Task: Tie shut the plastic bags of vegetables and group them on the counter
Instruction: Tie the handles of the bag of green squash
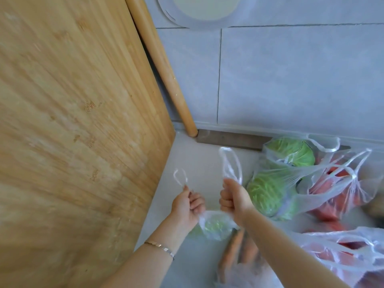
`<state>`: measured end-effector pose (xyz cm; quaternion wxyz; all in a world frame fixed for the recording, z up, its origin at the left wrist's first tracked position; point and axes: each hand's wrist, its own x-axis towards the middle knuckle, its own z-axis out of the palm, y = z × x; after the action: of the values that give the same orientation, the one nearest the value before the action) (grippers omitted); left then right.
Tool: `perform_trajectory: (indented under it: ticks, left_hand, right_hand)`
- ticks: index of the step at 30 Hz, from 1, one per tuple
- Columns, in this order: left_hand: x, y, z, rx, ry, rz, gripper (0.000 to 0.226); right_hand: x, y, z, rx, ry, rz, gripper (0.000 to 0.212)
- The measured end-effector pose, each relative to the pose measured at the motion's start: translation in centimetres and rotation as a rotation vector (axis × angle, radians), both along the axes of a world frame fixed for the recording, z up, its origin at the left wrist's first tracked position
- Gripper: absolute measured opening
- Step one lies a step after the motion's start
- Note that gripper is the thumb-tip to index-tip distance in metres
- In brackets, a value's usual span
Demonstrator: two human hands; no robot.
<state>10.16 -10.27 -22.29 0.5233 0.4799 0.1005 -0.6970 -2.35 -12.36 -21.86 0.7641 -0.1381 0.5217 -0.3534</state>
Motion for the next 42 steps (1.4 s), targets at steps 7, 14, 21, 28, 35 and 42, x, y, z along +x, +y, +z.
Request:
perform_trajectory:
  ticks: [7,14,21,28,35,42]
  left_hand:
    - [-0.9,0.8,1.5,-0.066,-0.508,-0.369,0.034]
    - [-0.9,1.4,0.8,-0.067,-0.720,-0.317,0.052]
    - [-1.7,1.2,0.7,0.023,-0.410,-0.549,0.043]
    - [-1.8,1.4,-0.1,-0.116,-0.555,-0.406,0.027]
    - [-2.1,4.5,-1.3,-0.710,-1.368,-0.663,0.029]
    - [-1.0,3.2,-0.9,-0.727,-1.402,-0.618,0.030]
  right_hand:
    - [1.3,2.1,-1.2,-0.010,0.402,0.236,0.034]
    - [1.2,4.1,0.9,-0.531,0.416,0.308,0.025]
    - [1.0,5.7,0.0,-0.551,0.360,0.146,0.027]
    - [0.7,4.7,-0.3,-0.277,0.406,-0.035,0.021]
    - [1.1,3.8,-2.0,-0.042,0.521,0.009,0.009]
    - [0.3,4.4,-0.4,-0.468,0.663,0.418,0.024]
